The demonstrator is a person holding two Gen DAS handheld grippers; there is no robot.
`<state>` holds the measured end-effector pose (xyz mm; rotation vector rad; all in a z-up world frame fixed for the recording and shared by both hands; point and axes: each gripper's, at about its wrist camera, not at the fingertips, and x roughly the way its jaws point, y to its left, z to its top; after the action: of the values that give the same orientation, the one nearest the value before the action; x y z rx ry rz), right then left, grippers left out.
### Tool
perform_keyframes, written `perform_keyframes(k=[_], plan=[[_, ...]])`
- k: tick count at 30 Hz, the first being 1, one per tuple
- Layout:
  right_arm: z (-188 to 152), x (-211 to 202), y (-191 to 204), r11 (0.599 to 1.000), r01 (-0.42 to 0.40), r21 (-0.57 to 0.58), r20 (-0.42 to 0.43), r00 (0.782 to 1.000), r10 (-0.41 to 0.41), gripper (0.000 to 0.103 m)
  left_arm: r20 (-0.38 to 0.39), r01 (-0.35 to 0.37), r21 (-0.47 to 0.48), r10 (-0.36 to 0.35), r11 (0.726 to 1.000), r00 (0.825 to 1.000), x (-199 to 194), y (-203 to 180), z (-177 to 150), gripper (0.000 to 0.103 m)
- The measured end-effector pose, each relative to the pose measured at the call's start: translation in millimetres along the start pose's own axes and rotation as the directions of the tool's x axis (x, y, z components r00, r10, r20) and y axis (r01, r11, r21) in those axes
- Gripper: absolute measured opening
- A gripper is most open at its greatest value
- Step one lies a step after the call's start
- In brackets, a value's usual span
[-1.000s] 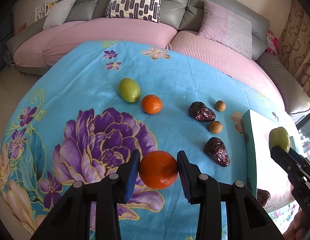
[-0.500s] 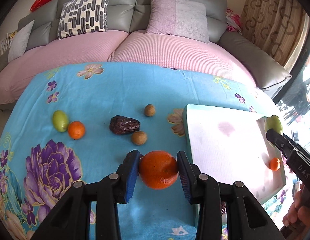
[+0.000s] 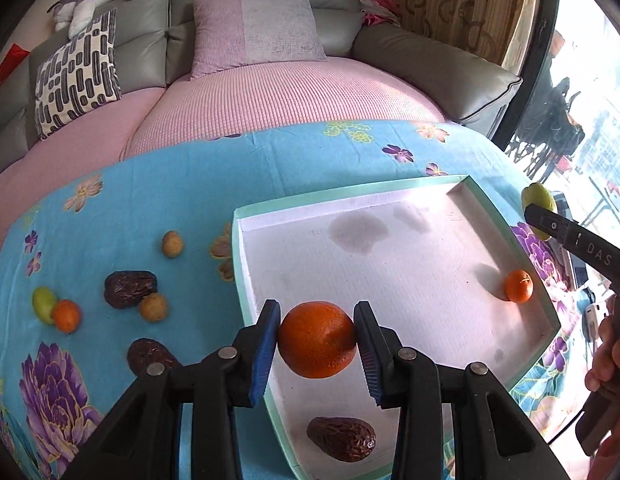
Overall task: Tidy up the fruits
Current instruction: 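Carry the orange with the left tool and the mango with the right tool into the tray, then open both tools to release the orange and mango in the tray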
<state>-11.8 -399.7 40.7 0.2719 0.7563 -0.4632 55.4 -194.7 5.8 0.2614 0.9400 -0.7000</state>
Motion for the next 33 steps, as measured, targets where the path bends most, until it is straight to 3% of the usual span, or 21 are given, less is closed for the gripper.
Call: perform_keyframes(k=[9, 25, 33], plan=[[-3, 7, -40, 0.994, 0.038, 0.100, -0.020, 0.999, -0.036, 0.040, -0.052, 0.024, 0.015, -0.023, 1.000, 0.998, 26, -5, -14, 0.041], [-25, 51, 2, 0.997, 0.040, -0.060, -0.157, 0.986, -0.049, 0.041, -0.079, 0.029, 0.014, -0.028, 0.999, 0.996, 38, -4, -20, 0.041], [-32, 63, 0, 0.997, 0.059, -0.059, -0.212, 0.975, -0.071, 0.041, -0.092, 0.025, 0.012, -0.024, 1.000, 0.995, 41, -2, -21, 0.042]])
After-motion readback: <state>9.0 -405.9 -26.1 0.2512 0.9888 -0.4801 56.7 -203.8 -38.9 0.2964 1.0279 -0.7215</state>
